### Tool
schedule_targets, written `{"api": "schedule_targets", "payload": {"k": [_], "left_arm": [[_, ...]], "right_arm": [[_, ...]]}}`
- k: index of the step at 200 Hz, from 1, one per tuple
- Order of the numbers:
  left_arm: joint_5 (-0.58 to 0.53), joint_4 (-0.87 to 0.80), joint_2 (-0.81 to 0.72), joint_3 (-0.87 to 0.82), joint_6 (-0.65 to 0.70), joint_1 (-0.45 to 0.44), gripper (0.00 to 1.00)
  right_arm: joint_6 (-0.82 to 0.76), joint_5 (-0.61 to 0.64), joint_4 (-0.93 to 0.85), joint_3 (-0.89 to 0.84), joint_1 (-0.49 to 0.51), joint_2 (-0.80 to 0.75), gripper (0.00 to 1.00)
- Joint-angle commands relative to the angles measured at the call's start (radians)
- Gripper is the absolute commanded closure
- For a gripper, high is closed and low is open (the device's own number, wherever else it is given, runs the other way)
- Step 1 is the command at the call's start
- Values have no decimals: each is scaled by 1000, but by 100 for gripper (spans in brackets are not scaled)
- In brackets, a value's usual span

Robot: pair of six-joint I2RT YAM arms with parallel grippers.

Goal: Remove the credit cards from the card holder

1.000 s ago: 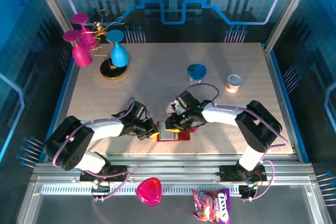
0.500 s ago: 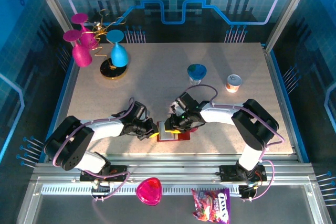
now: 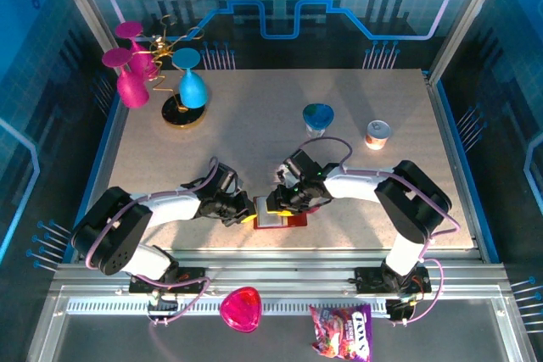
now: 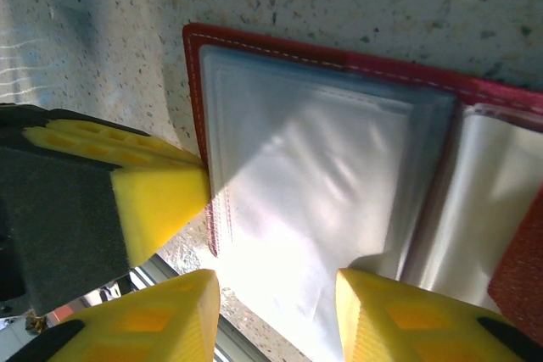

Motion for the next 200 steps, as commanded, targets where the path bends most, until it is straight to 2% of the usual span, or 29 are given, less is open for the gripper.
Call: {"api": "schedule_targets", "payload": {"k": [1, 84, 136, 200], "left_arm": [[-15, -61, 12, 17, 24, -8, 91], [-24, -119, -59, 71, 18, -8, 86], [0, -83, -91, 82, -26, -11, 80], [43, 2, -30, 72, -72, -26, 72]], "right_arm": [[1, 1, 3, -38, -5, -19, 59], [115, -118, 343, -186, -44, -25, 60], [174, -159, 513, -259, -69, -8, 61], [204, -174, 591, -292, -74, 13, 61]]}}
